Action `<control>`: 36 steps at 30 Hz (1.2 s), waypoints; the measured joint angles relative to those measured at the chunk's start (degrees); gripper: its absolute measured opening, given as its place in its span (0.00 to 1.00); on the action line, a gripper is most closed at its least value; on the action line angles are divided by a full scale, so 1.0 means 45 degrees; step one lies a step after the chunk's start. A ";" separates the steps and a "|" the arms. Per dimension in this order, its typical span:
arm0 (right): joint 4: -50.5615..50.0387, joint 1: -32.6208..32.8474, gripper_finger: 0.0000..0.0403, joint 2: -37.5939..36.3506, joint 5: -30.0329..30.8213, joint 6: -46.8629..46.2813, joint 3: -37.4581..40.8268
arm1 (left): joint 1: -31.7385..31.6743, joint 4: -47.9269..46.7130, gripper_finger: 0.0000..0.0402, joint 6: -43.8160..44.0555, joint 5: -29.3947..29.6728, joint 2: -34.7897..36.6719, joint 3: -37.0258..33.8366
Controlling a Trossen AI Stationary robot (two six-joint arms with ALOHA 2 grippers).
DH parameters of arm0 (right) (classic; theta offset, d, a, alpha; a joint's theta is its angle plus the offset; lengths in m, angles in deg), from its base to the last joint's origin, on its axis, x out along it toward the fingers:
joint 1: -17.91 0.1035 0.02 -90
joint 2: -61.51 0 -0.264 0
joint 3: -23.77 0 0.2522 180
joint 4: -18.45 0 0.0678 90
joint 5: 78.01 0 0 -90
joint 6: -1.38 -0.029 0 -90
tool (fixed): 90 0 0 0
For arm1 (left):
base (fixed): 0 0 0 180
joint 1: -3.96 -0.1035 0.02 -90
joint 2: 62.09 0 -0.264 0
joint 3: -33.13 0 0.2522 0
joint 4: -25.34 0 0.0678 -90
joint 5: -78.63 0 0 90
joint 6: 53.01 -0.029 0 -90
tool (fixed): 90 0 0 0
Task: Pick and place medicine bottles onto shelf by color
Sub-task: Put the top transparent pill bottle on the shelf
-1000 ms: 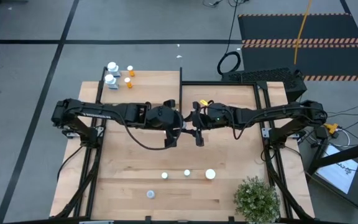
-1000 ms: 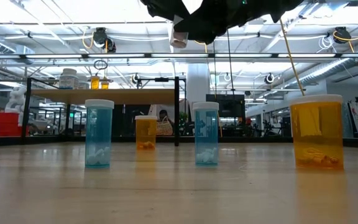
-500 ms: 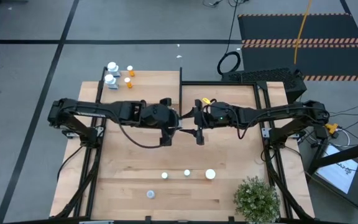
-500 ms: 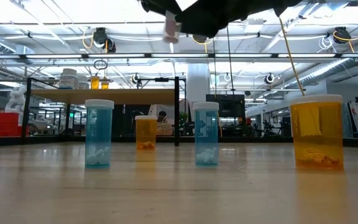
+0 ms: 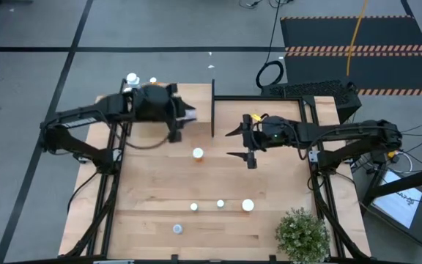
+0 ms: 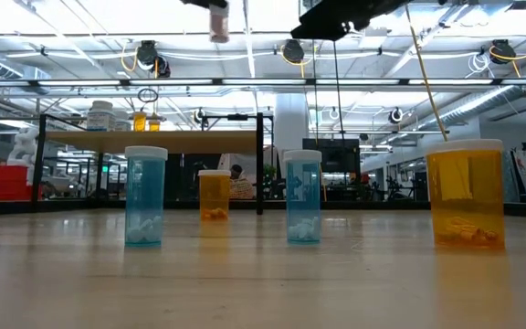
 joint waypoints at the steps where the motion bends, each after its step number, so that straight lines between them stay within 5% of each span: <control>1: 0.0149 0.0000 0.71 -0.0055 -0.0003 0.0156 0.0120 | -0.0515 -0.0243 0.37 -0.0261 -0.0618 0.0179 -0.0027; 15: 0.4377 -0.0934 0.71 -0.0233 -0.0139 0.2388 0.2688 | -0.8742 -0.0543 0.37 -0.3763 -0.8233 0.0067 -0.0012; 19: 0.4548 -0.1658 0.71 -0.0192 -0.1923 0.2251 0.2718 | -1.0184 -0.0412 0.37 -0.4354 -1.0574 -0.0503 -0.0056; 24: 0.4478 -0.2178 0.71 0.0105 -0.3633 0.1422 0.2723 | -1.0901 0.0710 0.41 -0.4413 -1.0801 -0.1326 -0.0901; 36: 0.4278 -0.2220 0.71 0.0423 -0.3694 0.1416 0.2727 | -1.1810 0.3193 0.39 -0.4803 -1.0310 -0.1876 -0.2756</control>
